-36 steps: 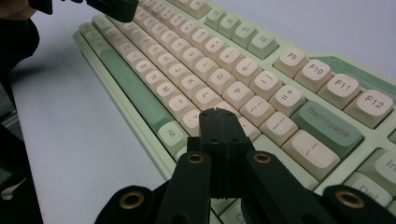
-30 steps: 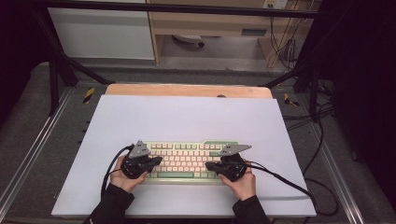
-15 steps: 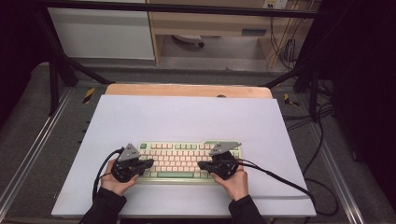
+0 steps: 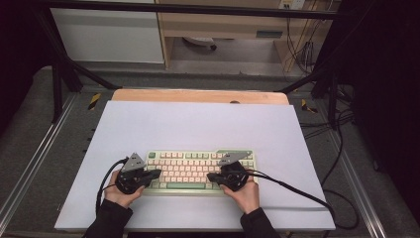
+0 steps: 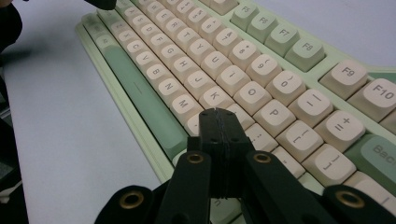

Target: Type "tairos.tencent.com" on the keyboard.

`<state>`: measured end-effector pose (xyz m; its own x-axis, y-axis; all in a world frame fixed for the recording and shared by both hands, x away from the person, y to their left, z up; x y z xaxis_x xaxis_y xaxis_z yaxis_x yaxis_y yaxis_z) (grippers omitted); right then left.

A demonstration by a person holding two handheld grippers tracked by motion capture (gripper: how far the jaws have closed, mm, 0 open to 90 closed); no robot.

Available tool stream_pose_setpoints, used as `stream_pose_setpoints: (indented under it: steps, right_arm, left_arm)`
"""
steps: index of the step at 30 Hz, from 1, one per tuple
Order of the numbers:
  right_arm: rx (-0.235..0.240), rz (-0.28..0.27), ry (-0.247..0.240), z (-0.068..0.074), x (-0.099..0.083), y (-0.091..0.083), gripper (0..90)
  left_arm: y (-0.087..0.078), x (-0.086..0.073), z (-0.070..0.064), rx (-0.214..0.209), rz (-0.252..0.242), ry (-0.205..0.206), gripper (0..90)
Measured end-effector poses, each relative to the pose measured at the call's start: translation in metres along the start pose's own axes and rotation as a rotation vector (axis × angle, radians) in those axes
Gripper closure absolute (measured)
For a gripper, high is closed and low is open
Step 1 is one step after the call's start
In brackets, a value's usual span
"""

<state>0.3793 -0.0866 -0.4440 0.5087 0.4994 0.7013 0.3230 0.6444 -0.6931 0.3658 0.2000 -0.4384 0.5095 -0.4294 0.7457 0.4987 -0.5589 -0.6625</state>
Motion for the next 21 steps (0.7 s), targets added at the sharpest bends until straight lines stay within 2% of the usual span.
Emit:
stream_pose_setpoints:
  steps: [15, 21]
  right_arm:
    - [-0.014, 0.020, -0.007, -0.0002, -0.0036, 0.0055, 90.0]
    - [-0.025, 0.005, -0.012, -0.0004, -0.0012, -0.0025, 90.0]
  left_arm:
    - [0.0013, -0.0020, 0.0008, -0.001, 0.005, 0.000, 89.5]
    - [0.0009, -0.0023, 0.0000, -0.004, 0.004, 0.001, 89.5]
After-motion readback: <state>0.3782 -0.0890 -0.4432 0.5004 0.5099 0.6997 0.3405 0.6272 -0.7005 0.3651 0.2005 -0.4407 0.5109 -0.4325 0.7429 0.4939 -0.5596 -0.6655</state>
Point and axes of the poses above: each handheld gripper's, and its own axes: y roughly forward along the jaws, x roughly out of its top, z roughly to its left, the point moved 3 cm from there along y, roughly forward along the jaws, and after that the axes turned 3 degrees about z, right-handed, at the moved point
